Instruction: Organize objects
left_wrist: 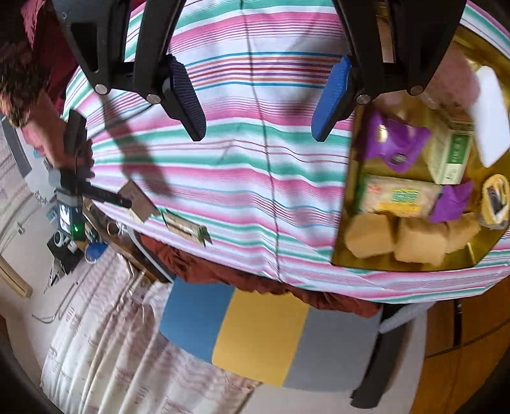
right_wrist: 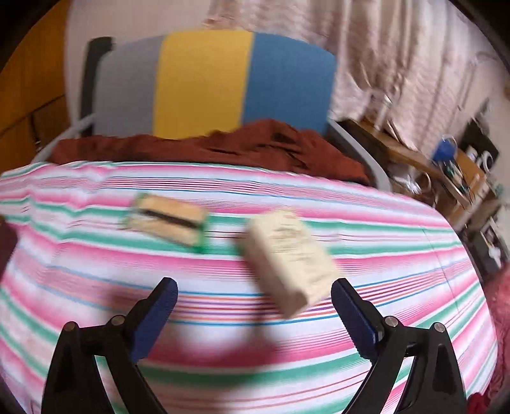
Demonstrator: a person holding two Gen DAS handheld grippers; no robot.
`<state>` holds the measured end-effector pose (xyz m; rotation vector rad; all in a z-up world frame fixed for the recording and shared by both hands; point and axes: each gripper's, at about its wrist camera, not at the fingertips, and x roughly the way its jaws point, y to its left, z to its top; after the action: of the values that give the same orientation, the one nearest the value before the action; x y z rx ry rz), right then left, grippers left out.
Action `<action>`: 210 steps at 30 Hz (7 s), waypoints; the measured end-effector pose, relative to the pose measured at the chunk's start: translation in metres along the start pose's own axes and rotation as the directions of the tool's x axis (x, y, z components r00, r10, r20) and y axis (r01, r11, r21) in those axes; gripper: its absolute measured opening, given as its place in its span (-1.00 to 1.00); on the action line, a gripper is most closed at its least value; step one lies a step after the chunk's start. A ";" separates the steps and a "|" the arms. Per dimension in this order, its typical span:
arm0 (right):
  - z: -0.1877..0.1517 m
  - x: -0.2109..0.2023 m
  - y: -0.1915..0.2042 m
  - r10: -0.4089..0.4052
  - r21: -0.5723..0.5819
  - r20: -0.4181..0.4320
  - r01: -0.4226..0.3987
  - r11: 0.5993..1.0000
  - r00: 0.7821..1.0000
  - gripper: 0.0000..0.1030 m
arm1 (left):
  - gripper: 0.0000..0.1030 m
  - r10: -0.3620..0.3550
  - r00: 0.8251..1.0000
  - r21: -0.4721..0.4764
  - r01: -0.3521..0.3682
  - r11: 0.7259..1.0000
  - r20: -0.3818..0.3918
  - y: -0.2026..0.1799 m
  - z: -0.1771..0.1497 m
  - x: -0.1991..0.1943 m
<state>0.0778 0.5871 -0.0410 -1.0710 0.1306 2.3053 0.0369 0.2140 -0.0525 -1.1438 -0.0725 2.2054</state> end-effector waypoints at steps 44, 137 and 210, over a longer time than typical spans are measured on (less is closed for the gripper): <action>-0.051 0.010 -0.045 0.130 0.114 -0.257 -0.104 0.988 0.957 0.00 | 0.39 -0.023 0.983 0.199 0.059 0.978 -0.180 -0.142 0.142 0.242; -0.050 0.003 -0.040 0.135 0.107 -0.174 -0.117 0.987 0.976 -0.01 | -0.04 0.122 0.978 0.178 -0.152 0.972 0.172 -0.032 0.013 0.006; -0.046 -0.121 0.383 0.558 -0.312 -0.178 -0.584 0.749 0.810 -0.01 | 0.13 0.486 0.872 -0.291 -0.450 0.844 0.060 0.182 -0.010 -0.114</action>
<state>-0.0400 0.2004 -0.0424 -1.4581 0.0807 2.9252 -0.0027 0.0034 -0.0361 -1.2614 -0.1678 2.7788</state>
